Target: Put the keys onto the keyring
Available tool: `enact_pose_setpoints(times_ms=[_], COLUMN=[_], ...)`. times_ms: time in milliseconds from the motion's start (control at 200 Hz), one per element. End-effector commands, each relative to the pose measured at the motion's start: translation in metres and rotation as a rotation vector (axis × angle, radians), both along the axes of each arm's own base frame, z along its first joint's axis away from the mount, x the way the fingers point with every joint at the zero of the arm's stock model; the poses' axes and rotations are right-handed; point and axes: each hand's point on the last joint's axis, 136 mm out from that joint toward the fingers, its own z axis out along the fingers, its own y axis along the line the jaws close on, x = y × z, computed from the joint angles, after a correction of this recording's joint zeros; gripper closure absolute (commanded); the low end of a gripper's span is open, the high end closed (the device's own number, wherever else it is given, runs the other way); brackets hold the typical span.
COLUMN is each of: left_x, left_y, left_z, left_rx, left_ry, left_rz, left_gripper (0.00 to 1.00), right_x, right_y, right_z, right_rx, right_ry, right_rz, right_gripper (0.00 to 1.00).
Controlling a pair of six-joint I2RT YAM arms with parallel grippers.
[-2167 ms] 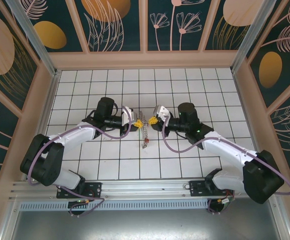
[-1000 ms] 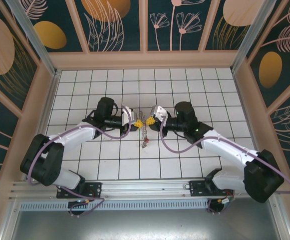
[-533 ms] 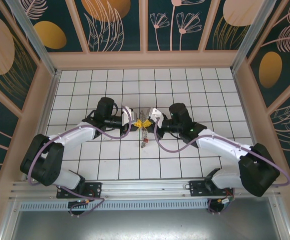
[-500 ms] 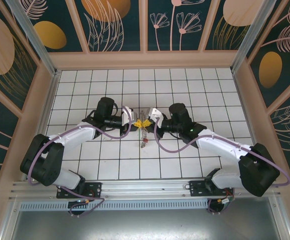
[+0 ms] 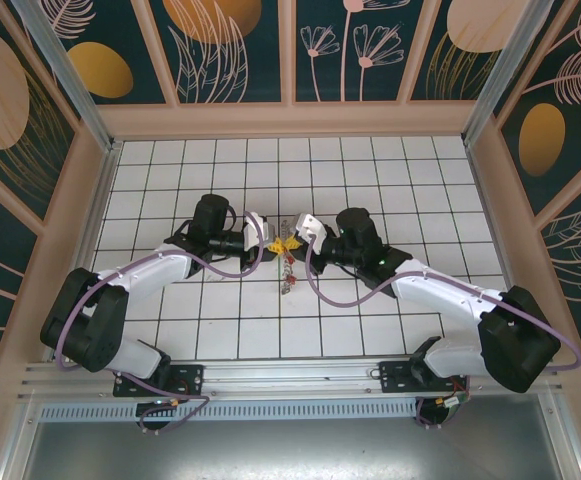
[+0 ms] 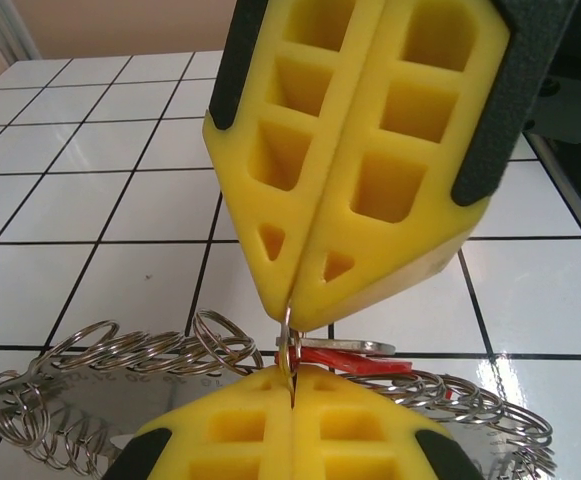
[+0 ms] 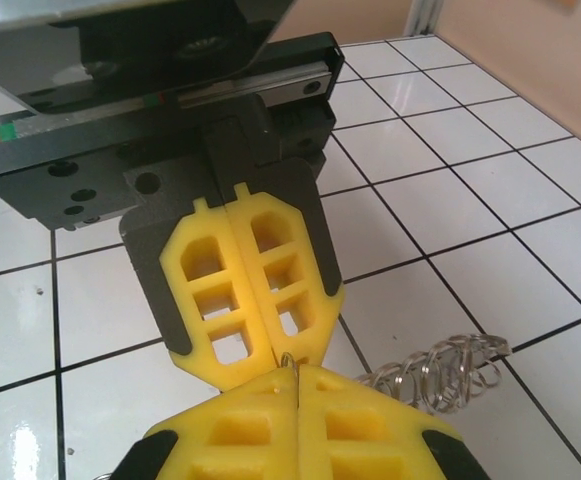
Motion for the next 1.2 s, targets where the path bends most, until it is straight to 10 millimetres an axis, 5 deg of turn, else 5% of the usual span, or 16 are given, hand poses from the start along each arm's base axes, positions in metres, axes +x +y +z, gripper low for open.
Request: enact_pose_setpoints(times_ms=[0, 791, 1011, 1196], left_x=[-0.004, -0.006, -0.006, -0.007], left_y=[-0.006, -0.006, -0.006, -0.006], left_z=[0.011, 0.012, 0.012, 0.014], left_rx=[-0.039, -0.054, -0.052, -0.057], left_ry=[-0.012, -0.02, -0.022, -0.026], left_rz=[-0.041, -0.051, -0.051, -0.055], left_gripper=[1.0, 1.0, 1.0, 1.0], right_x=[0.012, 0.018, 0.018, 0.022], right_y=[-0.007, -0.02, -0.018, -0.023], right_z=[0.01, -0.009, 0.005, -0.016], right_rx=[0.018, -0.066, -0.103, -0.186], right_ry=[-0.052, -0.008, -0.027, 0.003], right_rz=[-0.082, -0.148, -0.111, -0.118], right_gripper=[1.0, 1.0, 1.0, 1.0])
